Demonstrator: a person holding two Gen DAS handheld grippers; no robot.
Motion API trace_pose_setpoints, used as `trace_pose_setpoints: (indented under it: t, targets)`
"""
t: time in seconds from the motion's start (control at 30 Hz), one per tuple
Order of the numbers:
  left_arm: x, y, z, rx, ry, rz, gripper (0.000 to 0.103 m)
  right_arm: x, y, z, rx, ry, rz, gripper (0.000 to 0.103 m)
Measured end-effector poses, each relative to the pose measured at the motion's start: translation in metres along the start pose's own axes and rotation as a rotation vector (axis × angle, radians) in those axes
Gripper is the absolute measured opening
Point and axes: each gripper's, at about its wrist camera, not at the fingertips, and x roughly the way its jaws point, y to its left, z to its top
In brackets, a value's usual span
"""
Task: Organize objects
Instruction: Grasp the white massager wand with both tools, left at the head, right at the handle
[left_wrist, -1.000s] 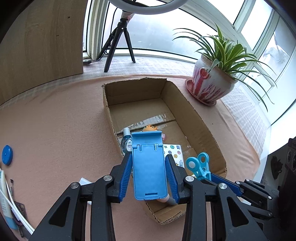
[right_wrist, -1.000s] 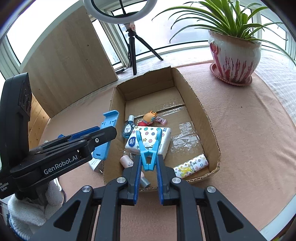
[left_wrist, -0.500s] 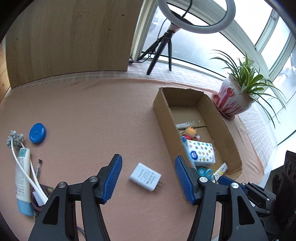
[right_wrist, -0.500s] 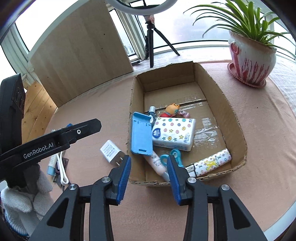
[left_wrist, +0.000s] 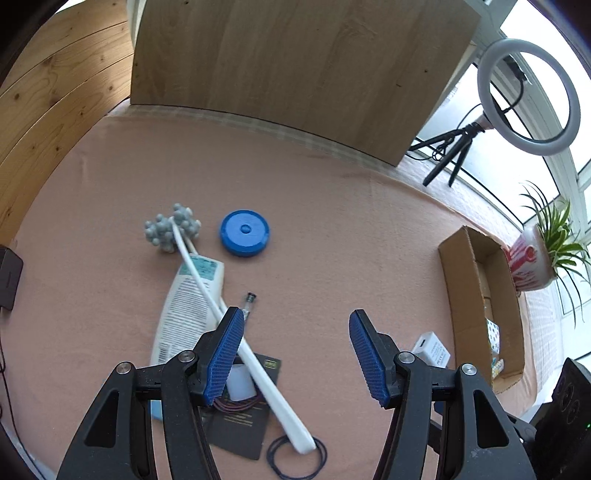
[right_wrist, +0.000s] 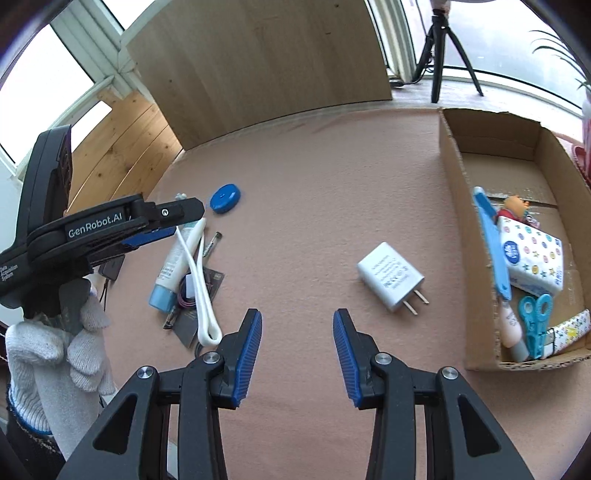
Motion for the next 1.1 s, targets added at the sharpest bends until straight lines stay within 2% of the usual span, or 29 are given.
trace_pose_setpoints:
  t: [0.17,0.37,0.53,0.87,0.97,1.03,1.1]
  targets:
    - [0.006,0.045,0.012,-0.072,0.017,0.016,0.063,0.028,0.031,0.002,-0.038,0.057,0.052,0.037]
    - [0.022,0.077,0.030,-0.107,0.052,0.033,0.063,0.059,0.058,0.003,-0.070,0.125,0.091,0.037]
    - [0.040,0.088,0.042,-0.130,0.084,0.034,0.063,0.082,0.072,0.004,-0.070,0.179,0.130,0.037]
    - [0.066,0.091,0.056,-0.114,0.122,0.036,0.062,0.109,0.088,0.007,-0.118,0.230,0.089,0.036]
    - [0.074,0.094,0.056,-0.123,0.136,0.025,0.058,0.113,0.091,0.006,-0.131,0.236,0.074,0.028]
    - [0.077,0.094,0.055,-0.121,0.143,0.025,0.048,0.116,0.090,0.006,-0.133,0.241,0.062,0.018]
    - [0.078,0.094,0.054,-0.121,0.140,0.019,0.047,0.117,0.089,0.007,-0.131,0.238,0.062,0.018]
